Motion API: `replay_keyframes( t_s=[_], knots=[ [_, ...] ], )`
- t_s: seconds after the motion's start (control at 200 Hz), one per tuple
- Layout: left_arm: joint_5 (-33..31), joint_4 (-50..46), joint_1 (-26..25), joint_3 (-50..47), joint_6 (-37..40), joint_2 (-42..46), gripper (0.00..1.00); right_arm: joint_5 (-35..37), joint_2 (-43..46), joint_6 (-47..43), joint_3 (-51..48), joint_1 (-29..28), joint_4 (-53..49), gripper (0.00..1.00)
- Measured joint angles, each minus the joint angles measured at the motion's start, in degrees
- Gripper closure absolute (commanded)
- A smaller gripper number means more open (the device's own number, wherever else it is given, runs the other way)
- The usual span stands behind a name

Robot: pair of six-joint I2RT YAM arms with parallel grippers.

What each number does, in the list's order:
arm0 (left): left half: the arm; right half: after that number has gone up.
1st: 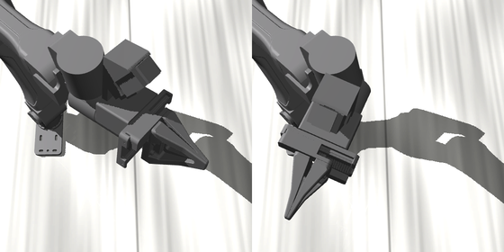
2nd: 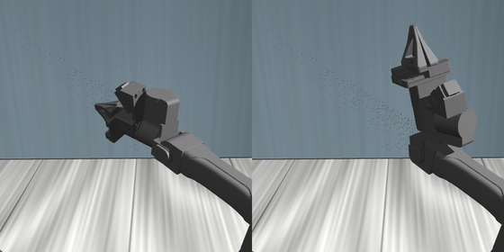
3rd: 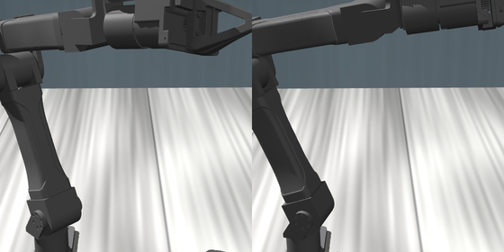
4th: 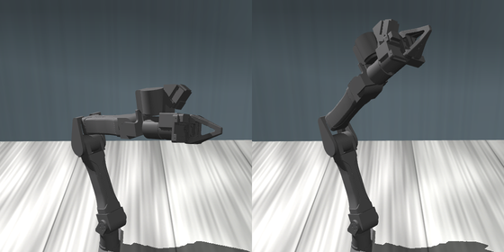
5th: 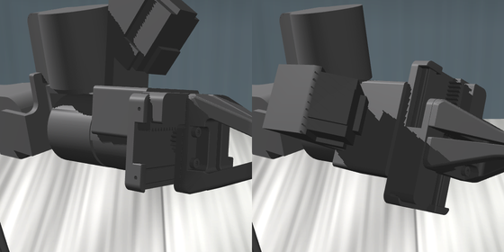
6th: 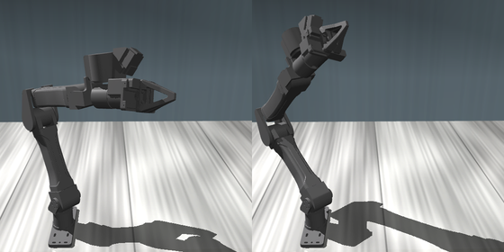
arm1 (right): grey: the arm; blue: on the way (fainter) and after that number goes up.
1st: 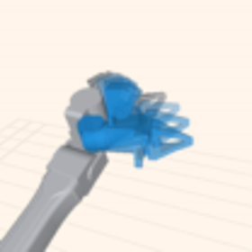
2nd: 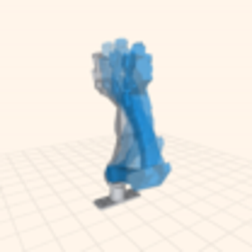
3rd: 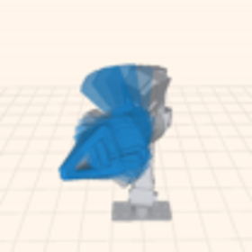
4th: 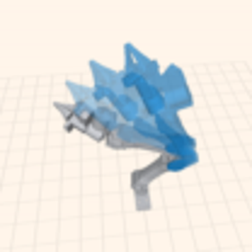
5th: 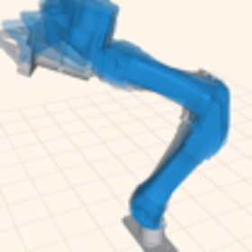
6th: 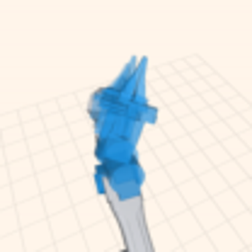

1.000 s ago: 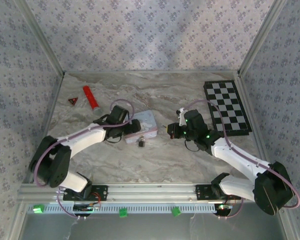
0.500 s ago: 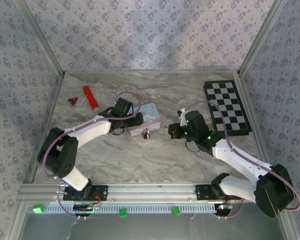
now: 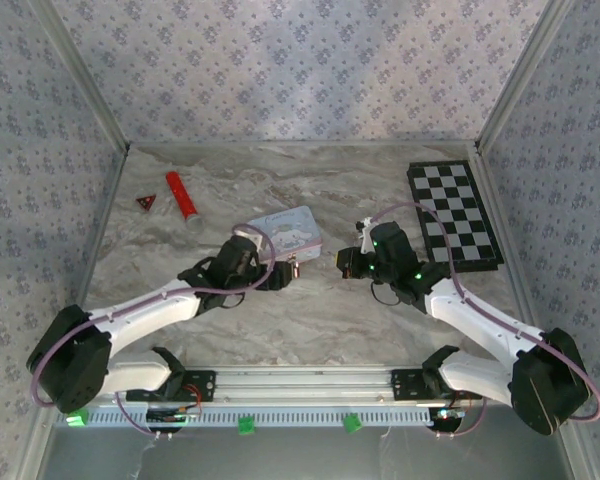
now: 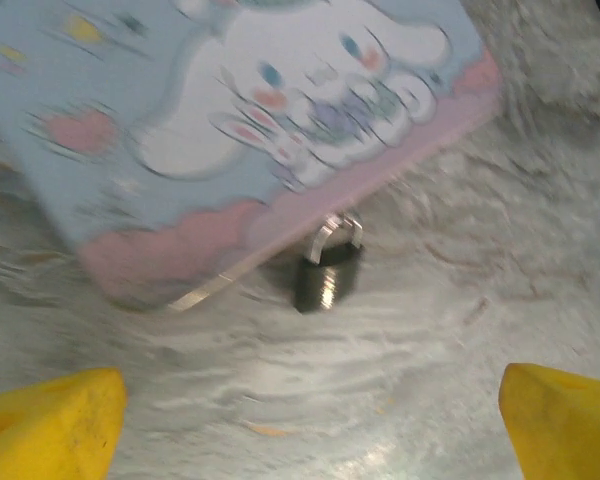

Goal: Unlock the padlock with the key

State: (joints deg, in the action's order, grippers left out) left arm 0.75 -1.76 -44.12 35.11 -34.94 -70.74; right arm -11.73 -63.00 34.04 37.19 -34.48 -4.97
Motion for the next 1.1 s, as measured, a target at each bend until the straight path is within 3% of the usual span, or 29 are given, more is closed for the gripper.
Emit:
replay_keyframes(
  t_s=[0.495,0.76,1.104],
  knots=[
    [2.4,16.9,-2.0,-1.2,-0.5,-14.7,0.26,0.0,0.1,0.0,0.0,0.0,0.0,1.00],
    [-0.4,20.3,-2.0,-1.1,-0.5,-19.5,0.35,0.0,0.8,0.0,-0.8,0.0,0.1,1.00],
    [-2.5,21.6,-2.0,0.0,-0.7,-22.2,0.39,0.0,0.9,0.0,-0.9,0.0,0.4,1.00]
  ],
)
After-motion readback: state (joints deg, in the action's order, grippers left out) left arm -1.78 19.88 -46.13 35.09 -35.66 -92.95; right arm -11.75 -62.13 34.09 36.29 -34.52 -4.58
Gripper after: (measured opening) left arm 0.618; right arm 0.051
